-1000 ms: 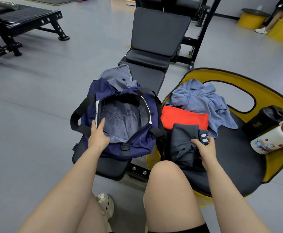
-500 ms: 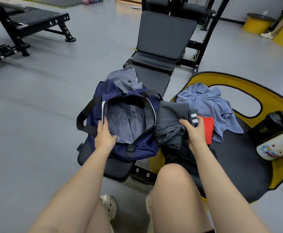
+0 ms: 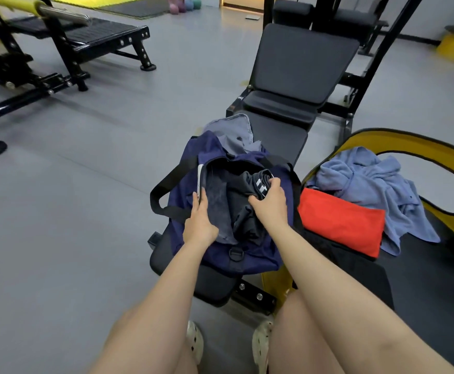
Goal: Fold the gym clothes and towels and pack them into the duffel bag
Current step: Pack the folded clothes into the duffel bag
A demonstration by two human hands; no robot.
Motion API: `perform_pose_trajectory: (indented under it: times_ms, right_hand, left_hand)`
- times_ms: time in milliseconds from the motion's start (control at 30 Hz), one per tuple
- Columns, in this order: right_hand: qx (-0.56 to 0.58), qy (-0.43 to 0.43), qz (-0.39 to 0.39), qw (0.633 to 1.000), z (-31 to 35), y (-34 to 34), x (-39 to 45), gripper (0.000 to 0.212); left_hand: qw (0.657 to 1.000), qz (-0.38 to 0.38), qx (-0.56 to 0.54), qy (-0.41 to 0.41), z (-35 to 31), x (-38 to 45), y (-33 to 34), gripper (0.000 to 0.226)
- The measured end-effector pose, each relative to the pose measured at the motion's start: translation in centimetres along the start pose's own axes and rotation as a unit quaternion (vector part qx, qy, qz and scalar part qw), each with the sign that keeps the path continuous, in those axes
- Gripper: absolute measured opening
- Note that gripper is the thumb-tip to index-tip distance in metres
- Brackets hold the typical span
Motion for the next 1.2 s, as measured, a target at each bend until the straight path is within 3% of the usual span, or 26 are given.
perform_pose_trajectory:
  times_ms: [100,233,300,367,433,567,667,700,767,833,933,1067,1200]
  right_hand:
    - [-0.128,0.004,0.011,0.992,-1.5,1.0,0.6,0.055]
    - [-0.214,0.015,0.017,0.977,-2.6,1.8,0.5,0.073]
    - [-0.307,-0.039,-0.007,0.951,-2.5,2.0,0.3,0.081]
    - [-0.401,-0.119,-0.042,0.907,-2.3,2.5,0.8,0.073]
    - [-0.469,-0.136,-0.022,0.873,-1.6,2.7,1.3,0.052]
    - [-0.509,-0.097,0.048,0.854,-0.9,2.8,2.0,0.039]
    - [-0.545,-0.141,0.072,0.823,-0.3,3.1,1.9,0.030]
    - [-0.545,-0.166,0.073,0.819,0.1,3.3,1.7,0.030]
    - [-0.492,-0.193,0.068,0.846,0.8,3.8,1.0,0.032]
    - [-0.386,-0.140,0.115,0.905,1.4,4.3,0.5,0.030]
    - [-0.282,-0.077,0.163,0.942,2.1,5.2,0.3,0.026]
    - [-0.180,-0.059,0.228,0.955,2.3,6.7,0.1,0.036]
    - [-0.179,-0.062,0.382,0.905,1.7,6.5,-0.7,0.048]
  left_hand:
    - [1.000,0.004,0.002,0.001,-0.1,0.2,-0.4,0.102]
    - [1.000,0.014,-0.004,0.008,0.0,0.4,-0.5,0.099]
    - [1.000,0.019,-0.010,0.009,0.0,0.5,-0.4,0.100]
    - [1.000,0.023,-0.013,0.008,-0.1,0.5,-0.4,0.102]
    - [1.000,0.027,-0.012,0.003,-0.1,0.5,-0.4,0.103]
    - [1.000,0.030,-0.006,0.003,-0.1,0.3,-0.5,0.103]
    - [0.999,0.030,-0.013,0.007,0.0,0.1,-0.6,0.102]
    - [0.999,0.029,-0.016,0.011,0.0,0.0,-0.6,0.101]
    - [0.999,0.028,-0.029,0.022,0.0,-0.1,-0.8,0.100]
    - [0.997,0.029,-0.062,0.036,0.1,-0.1,-1.0,0.099]
    - [0.993,0.034,-0.102,0.043,0.3,0.0,-1.3,0.098]
    - [0.991,0.041,-0.112,0.054,0.5,0.2,-1.2,0.101]
    - [0.989,0.045,-0.127,0.065,0.4,0.0,-1.1,0.100]
Point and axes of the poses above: each hand's wrist, its own x-axis towards the middle knuckle, its own y-axis out of the palm, z = x × y, the point moved 1 cm from there along x, towards the middle knuckle, and after that the axes turned 11 degrees about z, right-handed, at the moved point
